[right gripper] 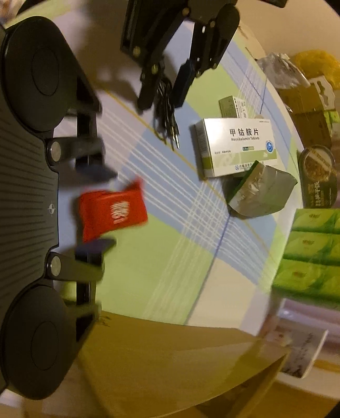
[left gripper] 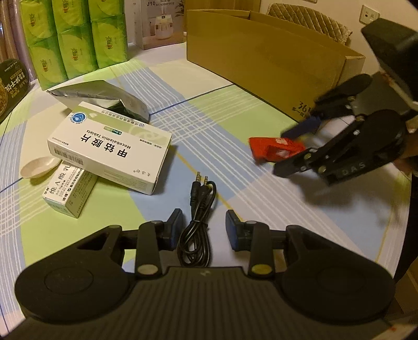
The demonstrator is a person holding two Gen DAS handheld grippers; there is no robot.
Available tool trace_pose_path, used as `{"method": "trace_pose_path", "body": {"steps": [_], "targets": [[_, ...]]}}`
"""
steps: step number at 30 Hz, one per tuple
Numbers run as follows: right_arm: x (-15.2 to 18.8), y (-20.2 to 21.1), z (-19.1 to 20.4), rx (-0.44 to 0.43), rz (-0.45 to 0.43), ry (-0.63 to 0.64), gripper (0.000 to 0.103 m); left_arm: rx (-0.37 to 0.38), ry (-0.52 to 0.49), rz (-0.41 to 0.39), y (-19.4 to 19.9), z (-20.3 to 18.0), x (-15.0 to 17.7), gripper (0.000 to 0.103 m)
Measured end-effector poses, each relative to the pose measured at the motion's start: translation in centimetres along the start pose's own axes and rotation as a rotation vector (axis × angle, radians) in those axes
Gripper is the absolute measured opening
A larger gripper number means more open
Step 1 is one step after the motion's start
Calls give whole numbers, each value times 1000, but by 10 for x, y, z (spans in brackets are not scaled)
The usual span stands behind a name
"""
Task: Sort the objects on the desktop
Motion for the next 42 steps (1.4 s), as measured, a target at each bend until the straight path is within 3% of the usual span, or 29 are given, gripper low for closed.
{"method": "trace_pose_path", "body": {"steps": [6, 12, 20, 24, 26, 28, 29, 32, 42], "targets": [[6, 20, 13, -16, -14, -64, 38, -8, 7, -2, 0, -1, 0, 30], [8, 18, 17, 5, -47, -63, 48, -12, 13, -4, 0, 0, 1, 32], [14, 12, 13, 38, -64, -112, 48, -20, 50, -15, -1, 3, -1, 34], [16, 12, 17, 58, -71, -99, 47, -26, 44, -9, -2, 2, -1, 31], [17, 12, 19, 64, -72, -86, 45, -36, 44, -8, -2, 3, -1, 18], [17, 11, 20, 68, -75, -87, 41, -41, 57, -7, -1, 6, -1, 13], [16, 12, 20, 71, -77, -88, 32, -41, 64, -6, -1, 7, -1, 12], [16, 13, 18, 77, -81, -102, 25, -43, 53, -13, 1, 5, -1, 12], [13, 30, 26, 96, -113, -95, 25, -56, 80, -48, 10, 6, -5, 11]]}}
Point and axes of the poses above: each gripper's, at about its wrist camera, not at the fingertips, and y roughly against the way its jaws point, z to its left, x to its underside, the point moved 1 cm from there along -y, roughly the way its jaws point, and after that the axes turned 14 degrees about -z, right-handed, at the moved point
